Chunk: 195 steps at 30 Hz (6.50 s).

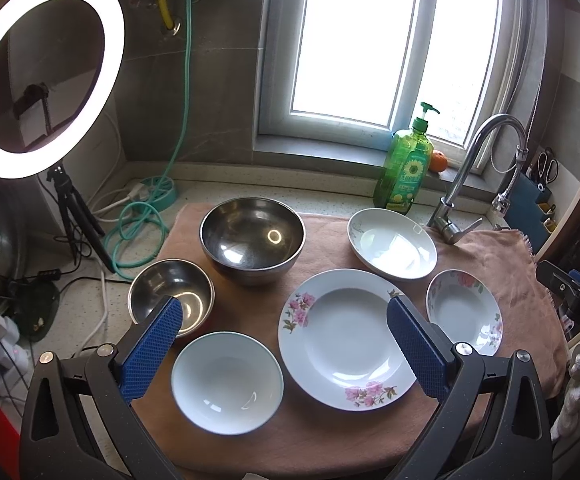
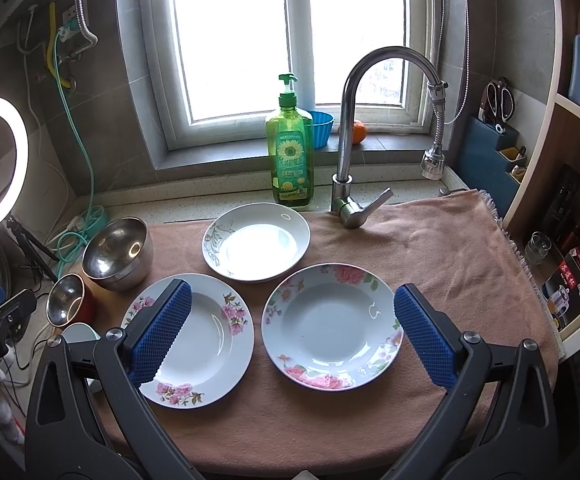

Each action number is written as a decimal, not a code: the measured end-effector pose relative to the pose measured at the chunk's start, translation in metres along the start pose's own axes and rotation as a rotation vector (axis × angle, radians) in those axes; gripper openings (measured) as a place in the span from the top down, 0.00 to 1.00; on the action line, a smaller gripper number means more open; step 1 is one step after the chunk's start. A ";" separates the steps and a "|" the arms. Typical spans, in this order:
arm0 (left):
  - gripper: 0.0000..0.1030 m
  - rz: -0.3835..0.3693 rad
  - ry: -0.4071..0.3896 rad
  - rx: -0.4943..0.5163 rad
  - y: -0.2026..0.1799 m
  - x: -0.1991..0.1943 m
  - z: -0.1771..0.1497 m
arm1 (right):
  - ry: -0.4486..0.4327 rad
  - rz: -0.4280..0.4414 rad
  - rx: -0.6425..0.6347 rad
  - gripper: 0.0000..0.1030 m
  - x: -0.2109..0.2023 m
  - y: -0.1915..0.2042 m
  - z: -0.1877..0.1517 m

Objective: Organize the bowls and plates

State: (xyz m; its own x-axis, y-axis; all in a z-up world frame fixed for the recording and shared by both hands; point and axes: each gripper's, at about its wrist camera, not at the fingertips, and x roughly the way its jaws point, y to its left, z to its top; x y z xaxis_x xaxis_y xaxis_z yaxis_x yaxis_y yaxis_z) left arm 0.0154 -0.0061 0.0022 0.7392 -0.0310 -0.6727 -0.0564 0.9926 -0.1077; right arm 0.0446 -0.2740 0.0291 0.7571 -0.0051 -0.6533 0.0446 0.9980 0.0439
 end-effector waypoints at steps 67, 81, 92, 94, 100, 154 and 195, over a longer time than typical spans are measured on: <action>0.78 -0.276 0.563 0.029 0.037 0.182 0.004 | 0.525 0.400 0.309 0.74 0.138 -0.002 -0.103; 0.78 -0.281 0.625 0.047 0.029 0.209 0.003 | 0.557 0.404 0.339 0.76 0.152 -0.004 -0.107; 0.82 -0.301 0.639 0.033 0.027 0.220 0.007 | 0.566 0.400 0.353 0.77 0.161 -0.006 -0.107; 0.83 -0.302 0.640 0.039 0.026 0.220 0.008 | 0.566 0.399 0.352 0.77 0.161 -0.005 -0.106; 0.86 -0.312 0.643 0.047 0.024 0.221 0.009 | 0.571 0.406 0.353 0.77 0.164 -0.003 -0.106; 0.83 -0.322 0.677 0.141 0.013 0.215 0.000 | 0.604 0.406 0.284 0.85 0.164 0.009 -0.105; 0.82 -0.304 0.672 0.175 -0.002 0.198 -0.014 | 0.662 0.434 0.192 0.82 0.145 0.019 -0.122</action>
State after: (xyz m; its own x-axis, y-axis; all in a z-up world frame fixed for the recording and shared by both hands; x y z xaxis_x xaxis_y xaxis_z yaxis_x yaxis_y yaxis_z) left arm 0.1525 -0.0163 -0.1415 0.1337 -0.3157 -0.9394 0.2336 0.9313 -0.2797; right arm 0.0757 -0.2487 -0.1566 0.1932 0.4778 -0.8570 -0.0083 0.8742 0.4855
